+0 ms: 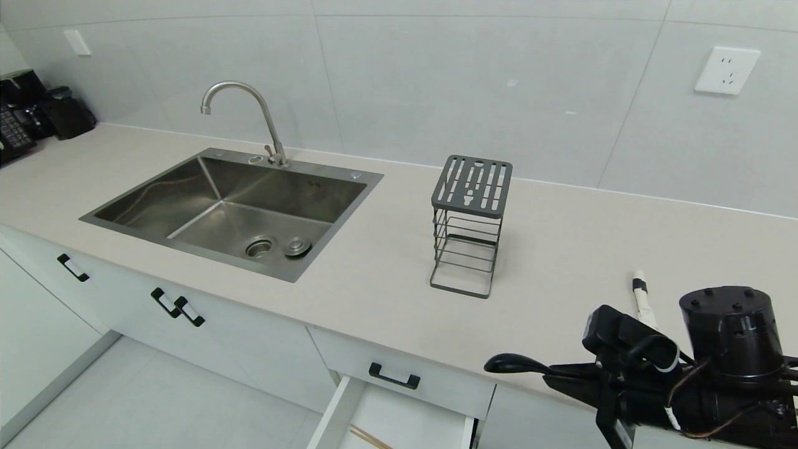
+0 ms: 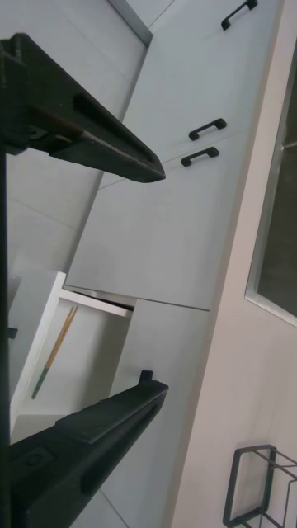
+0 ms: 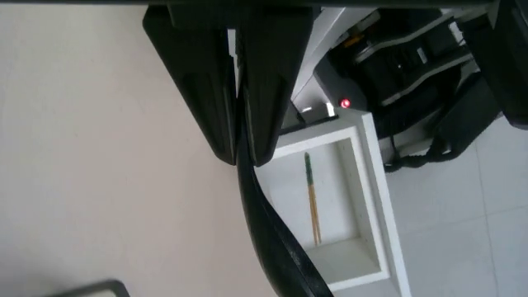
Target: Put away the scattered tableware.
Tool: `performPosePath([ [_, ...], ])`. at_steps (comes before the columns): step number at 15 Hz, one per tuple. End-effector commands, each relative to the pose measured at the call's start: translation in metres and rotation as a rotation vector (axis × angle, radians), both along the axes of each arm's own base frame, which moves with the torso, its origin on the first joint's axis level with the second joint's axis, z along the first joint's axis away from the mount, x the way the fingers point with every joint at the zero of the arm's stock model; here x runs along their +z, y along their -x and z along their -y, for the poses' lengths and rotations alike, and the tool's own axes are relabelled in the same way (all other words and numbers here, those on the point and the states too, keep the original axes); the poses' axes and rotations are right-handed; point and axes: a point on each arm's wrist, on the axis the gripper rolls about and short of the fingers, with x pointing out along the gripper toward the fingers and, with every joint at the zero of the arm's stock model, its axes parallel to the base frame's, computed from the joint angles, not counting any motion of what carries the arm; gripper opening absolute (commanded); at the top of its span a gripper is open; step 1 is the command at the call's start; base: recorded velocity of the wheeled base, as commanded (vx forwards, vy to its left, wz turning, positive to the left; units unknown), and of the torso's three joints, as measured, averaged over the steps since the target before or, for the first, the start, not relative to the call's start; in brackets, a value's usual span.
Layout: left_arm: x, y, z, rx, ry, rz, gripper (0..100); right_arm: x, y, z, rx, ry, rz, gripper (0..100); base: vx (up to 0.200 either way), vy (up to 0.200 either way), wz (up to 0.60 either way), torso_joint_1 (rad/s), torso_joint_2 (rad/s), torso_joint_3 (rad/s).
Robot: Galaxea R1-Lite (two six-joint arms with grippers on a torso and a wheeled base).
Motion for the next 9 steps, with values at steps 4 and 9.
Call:
performPosePath([
  [4, 0.0, 0.0, 0.0, 0.001, 0.001, 0.0, 100, 0.017, -0.001, -0.038, 0.074, -0.072, 0.02, 0, 0.0, 0.0, 0.0, 0.0, 0.0, 0.0],
  [9, 0.0, 0.0, 0.0, 0.001, -0.001, 0.001, 100, 0.027, -0.002, -0.077, 0.05, -0.148, -0.008, 0, 0.0, 0.0, 0.0, 0.0, 0.0, 0.0],
])
